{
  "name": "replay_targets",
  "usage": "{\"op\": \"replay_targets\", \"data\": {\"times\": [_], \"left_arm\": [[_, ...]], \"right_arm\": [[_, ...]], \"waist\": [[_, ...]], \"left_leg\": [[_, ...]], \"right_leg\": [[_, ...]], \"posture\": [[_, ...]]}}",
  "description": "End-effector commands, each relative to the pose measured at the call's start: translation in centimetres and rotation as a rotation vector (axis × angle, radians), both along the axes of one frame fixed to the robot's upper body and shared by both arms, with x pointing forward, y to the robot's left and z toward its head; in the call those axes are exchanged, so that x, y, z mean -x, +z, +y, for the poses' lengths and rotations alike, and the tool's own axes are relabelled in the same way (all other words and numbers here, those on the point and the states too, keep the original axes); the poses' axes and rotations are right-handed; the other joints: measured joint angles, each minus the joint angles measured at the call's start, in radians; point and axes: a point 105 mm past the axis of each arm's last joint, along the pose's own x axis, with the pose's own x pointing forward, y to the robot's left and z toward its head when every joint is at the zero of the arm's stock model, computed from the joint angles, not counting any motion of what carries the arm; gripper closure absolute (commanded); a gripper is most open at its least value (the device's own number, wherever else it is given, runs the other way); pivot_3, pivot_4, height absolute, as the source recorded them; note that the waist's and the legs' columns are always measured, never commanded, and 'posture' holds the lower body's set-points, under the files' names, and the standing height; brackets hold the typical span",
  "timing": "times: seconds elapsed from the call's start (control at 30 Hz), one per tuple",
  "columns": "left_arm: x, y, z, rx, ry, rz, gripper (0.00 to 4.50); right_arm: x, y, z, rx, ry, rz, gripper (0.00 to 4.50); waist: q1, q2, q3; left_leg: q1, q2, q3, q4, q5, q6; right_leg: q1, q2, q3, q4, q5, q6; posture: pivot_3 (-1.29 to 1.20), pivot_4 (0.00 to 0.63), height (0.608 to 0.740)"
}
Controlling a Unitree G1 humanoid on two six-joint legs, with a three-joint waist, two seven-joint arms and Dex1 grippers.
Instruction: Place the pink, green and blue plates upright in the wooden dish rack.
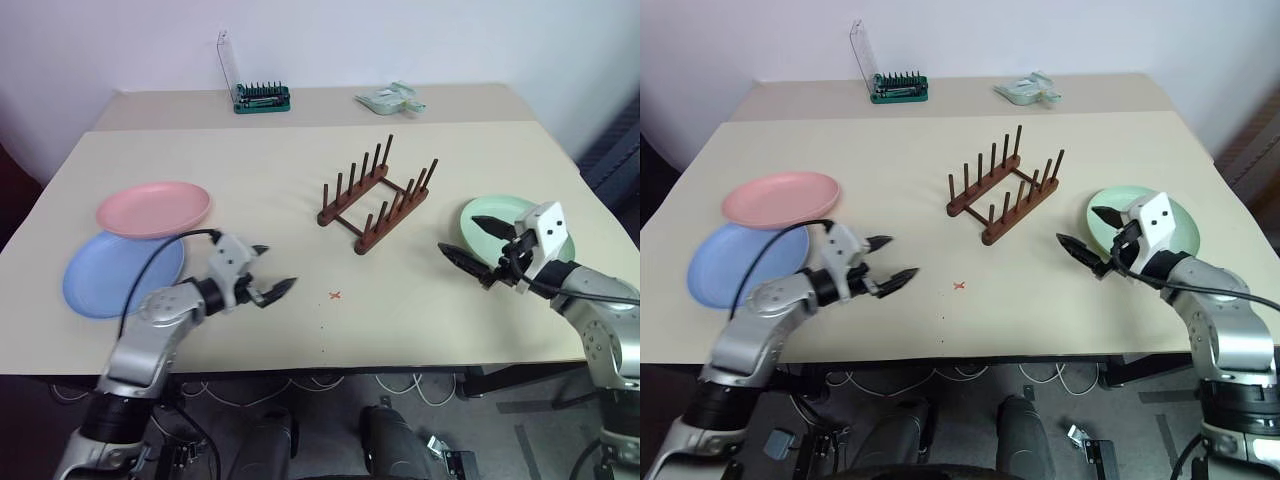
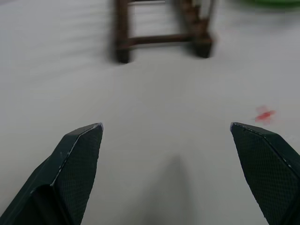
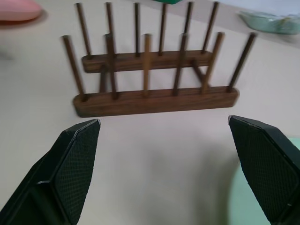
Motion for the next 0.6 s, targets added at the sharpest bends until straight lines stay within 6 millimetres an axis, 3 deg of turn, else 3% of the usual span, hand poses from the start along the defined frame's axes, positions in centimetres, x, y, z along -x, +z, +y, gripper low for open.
{"op": "replay_targets", "data": {"times": [0.03,0.2,0.3,0.47,0.6], "left_arm": [[-0.8,-1.3,-3.8,-0.085,-0.1,-0.01,0.0],[-2.7,-2.8,-6.2,-0.144,-0.076,-0.013,0.0],[-4.8,-3.1,-7.8,-0.118,0.034,-0.012,0.0],[-4.2,-3.4,-11.3,-0.051,-0.044,0.02,0.0],[-4.8,-4.0,-12.3,-0.078,-0.028,0.027,0.0]], "right_arm": [[0.9,1.6,1.6,-0.012,0.026,-0.065,0.04],[2.4,2.1,2.9,-0.015,0.035,-0.075,0.04],[3.3,1.8,3.1,-0.024,0.032,-0.061,0.04],[4.1,0.8,3.8,-0.03,0.063,-0.004,0.04],[4.7,-0.1,4.6,-0.019,0.122,0.061,0.04]], "waist": [[0.0,0.0,0.0],[-0.001,0.001,0.0],[0.014,0.001,0.0],[0.022,0.0,-0.001],[0.024,0.0,-0.001]], "left_leg": [[0.0,0.0,0.0,0.001,0.0,0.0],[0.0,0.0,0.0,0.002,-0.001,0.002],[-0.001,-0.001,0.0,0.005,-0.002,0.003],[-0.001,-0.001,0.0,0.006,-0.003,0.004],[-0.001,-0.002,0.0,0.006,-0.003,0.004]], "right_leg": [[0.0,0.0,0.0,0.0,0.0,0.0],[0.0,0.0,0.0,0.0,0.0,0.0],[0.002,0.0,0.0,0.0,0.0,0.001],[0.003,-0.001,0.0,-0.002,0.001,0.003],[0.003,-0.001,0.0,-0.003,0.001,0.003]], "posture": [[0.0,0.15,0.74],[0.0,0.15,0.74],[0.0,0.15,0.74],[0.0,0.15,0.74],[0.0,0.15,0.74]]}}
